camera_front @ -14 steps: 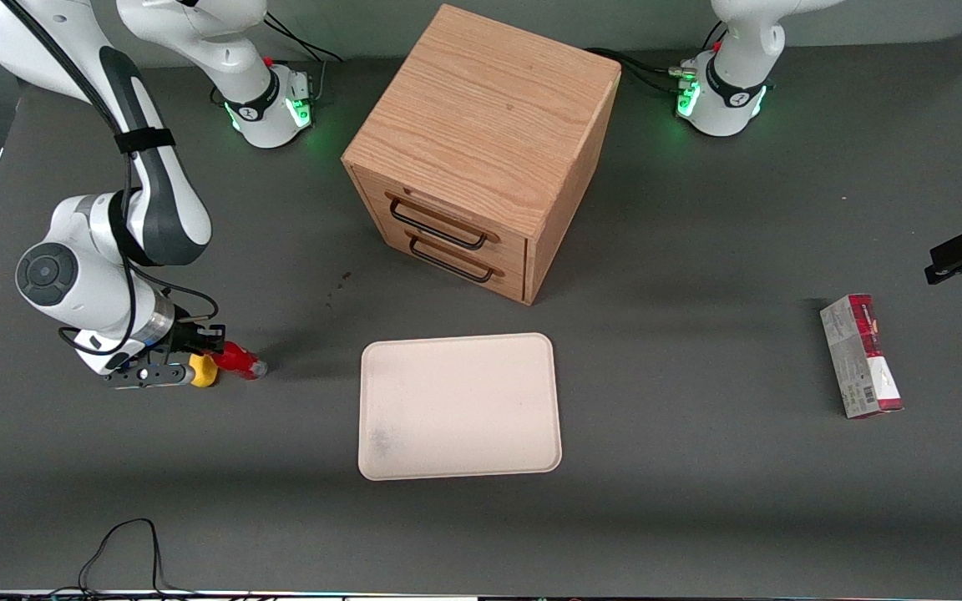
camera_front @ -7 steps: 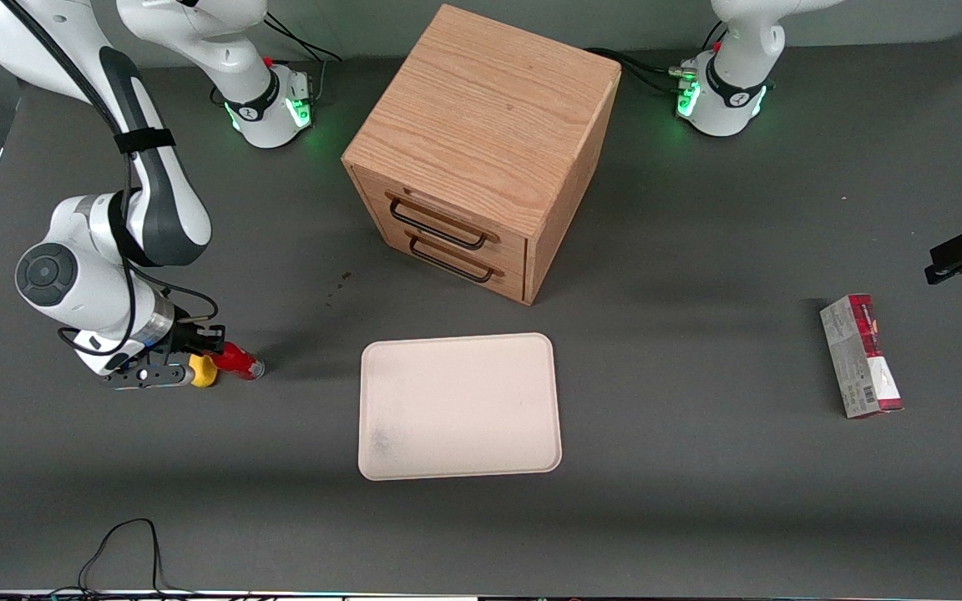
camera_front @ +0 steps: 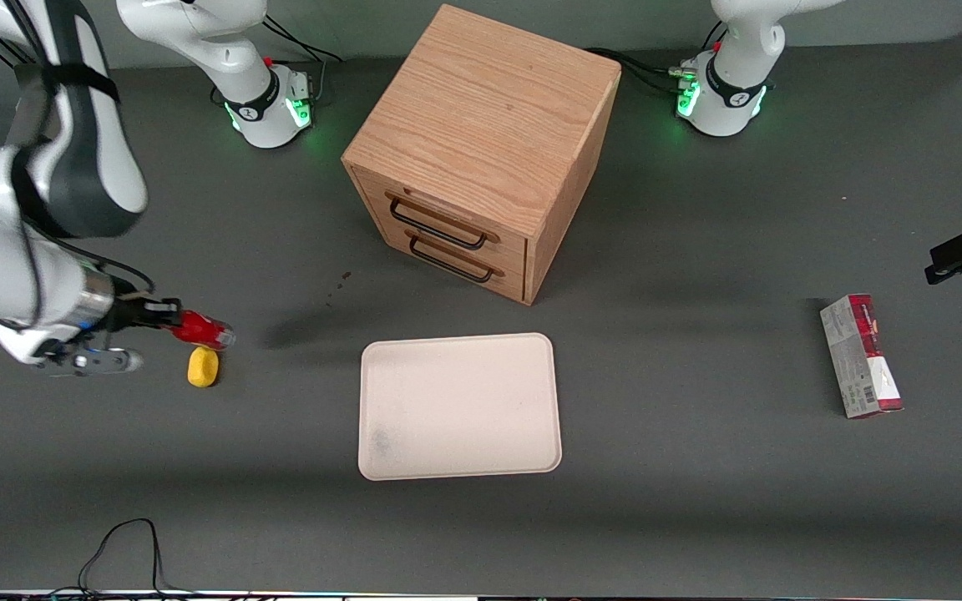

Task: Place coke bottle on tray
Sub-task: 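Lift the bottle off the table with the right gripper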

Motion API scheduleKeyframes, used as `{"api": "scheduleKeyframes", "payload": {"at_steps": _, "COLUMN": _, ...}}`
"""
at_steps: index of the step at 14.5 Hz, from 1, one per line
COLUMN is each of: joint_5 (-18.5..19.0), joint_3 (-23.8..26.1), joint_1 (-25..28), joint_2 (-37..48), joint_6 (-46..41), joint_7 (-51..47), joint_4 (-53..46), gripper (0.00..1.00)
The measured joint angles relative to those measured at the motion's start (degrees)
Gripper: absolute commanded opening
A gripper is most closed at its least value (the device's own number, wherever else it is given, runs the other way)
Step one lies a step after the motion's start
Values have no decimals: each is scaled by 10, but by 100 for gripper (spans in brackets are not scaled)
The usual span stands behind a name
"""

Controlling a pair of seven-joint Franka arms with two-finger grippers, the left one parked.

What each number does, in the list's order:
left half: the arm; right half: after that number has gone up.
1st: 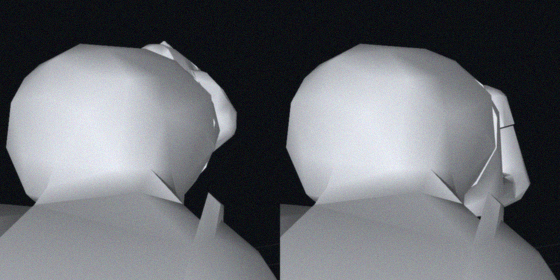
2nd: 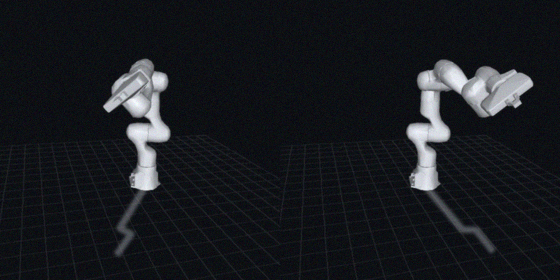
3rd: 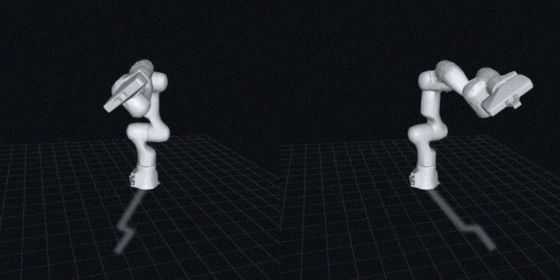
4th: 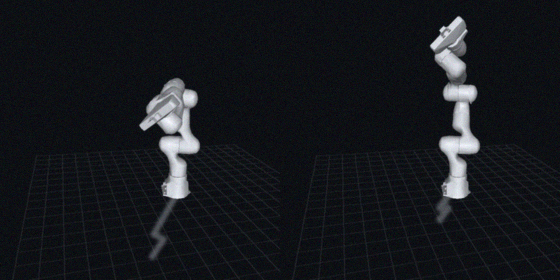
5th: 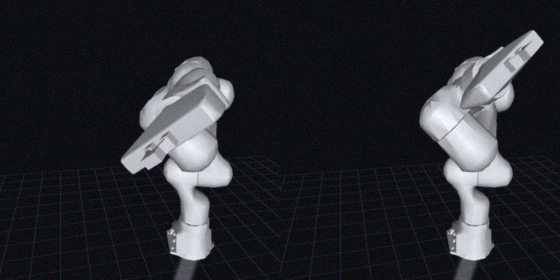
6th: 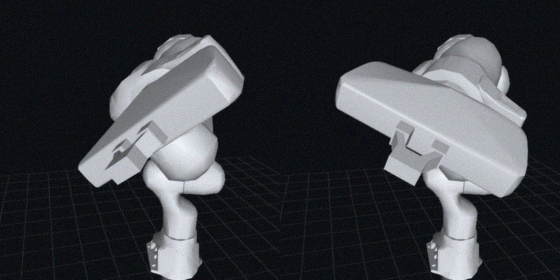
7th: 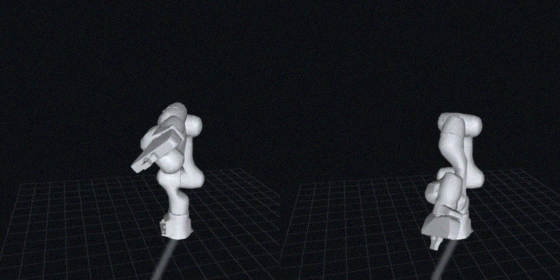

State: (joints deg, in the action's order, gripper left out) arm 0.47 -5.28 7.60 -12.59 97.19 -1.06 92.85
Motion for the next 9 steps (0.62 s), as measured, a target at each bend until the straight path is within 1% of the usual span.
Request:
{"api": "scheduleKeyframes", "payload": {"at_steps": 3, "joint_5": -9, "joint_3": -3, "joint_1": -3, "joint_2": 4, "joint_6": -132, "joint_7": 0, "joint_4": -108, "gripper": 0}}
{"api": "scheduleKeyframes", "payload": {"at_steps": 5, "joint_5": -14, "joint_3": -3, "joint_1": -9, "joint_2": 2, "joint_6": -204, "joint_7": 0, "joint_4": -170, "gripper": 0}}
{"api": "scheduleKeyframes", "payload": {"at_steps": 7, "joint_5": -15, "joint_3": -3, "joint_1": -11, "joint_2": -2, "joint_6": -234, "joint_7": 0, "joint_4": -203, "gripper": 0}}
{"api": "scheduleKeyframes", "payload": {"at_steps": 9, "joint_5": -15, "joint_3": -3, "joint_1": -11, "joint_2": -9, "joint_6": -236, "joint_7": 0, "joint_4": -212, "gripper": 0}}
